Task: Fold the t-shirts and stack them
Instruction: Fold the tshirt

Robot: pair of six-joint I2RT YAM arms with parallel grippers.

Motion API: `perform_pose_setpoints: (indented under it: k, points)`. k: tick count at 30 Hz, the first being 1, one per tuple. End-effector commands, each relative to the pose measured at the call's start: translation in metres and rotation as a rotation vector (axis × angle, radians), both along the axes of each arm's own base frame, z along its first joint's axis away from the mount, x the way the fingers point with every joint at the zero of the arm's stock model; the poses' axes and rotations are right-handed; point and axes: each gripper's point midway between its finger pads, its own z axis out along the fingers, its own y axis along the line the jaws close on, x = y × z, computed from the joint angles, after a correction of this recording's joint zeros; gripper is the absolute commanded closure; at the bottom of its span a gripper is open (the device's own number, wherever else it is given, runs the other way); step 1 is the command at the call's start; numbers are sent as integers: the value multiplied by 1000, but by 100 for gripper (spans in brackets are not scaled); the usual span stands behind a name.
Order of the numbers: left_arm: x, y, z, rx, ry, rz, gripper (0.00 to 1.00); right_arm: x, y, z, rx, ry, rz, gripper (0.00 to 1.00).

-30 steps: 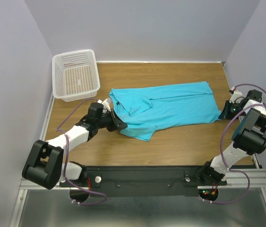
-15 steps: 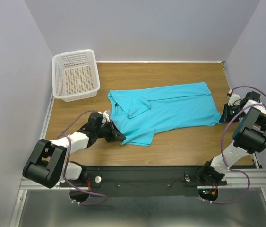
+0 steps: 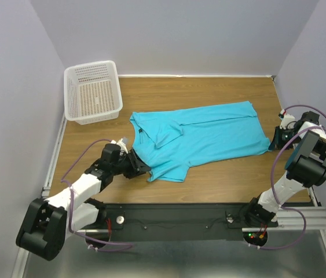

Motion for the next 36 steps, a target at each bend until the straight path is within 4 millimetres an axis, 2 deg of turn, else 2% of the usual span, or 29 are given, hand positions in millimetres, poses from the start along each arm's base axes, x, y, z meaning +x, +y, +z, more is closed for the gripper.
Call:
perform_pose_setpoints:
  k: [1,5,11,17,20,21,23,24,25,36]
  points:
    - [-2,5,-2,42,12,21,50,8,-5,10,0,-34,-5,99]
    - [-7,-1,-5,46,28,2,50,10,-3,9,12,-38,-3,99]
    - [1,-15,-5,37,28,-6,51,10,-2,8,22,-38,-7,99]
    - [1,-28,-6,24,34,-26,59,11,-2,11,21,-45,-8,99]
    - [3,-31,-4,4,26,-22,71,12,-2,13,20,-50,-8,99]
    - [5,-34,0,-13,16,-23,77,12,-2,13,23,-51,-8,99]
    - [5,-37,3,-28,11,-30,84,12,-1,12,25,-48,-8,100]
    - [6,-38,6,-41,5,-34,96,11,-1,12,24,-49,-7,99]
    - [4,-41,12,-59,3,-47,100,11,-1,12,22,-49,-7,99]
    - [-20,-50,72,-229,7,-114,100,20,-7,25,4,-80,-15,99]
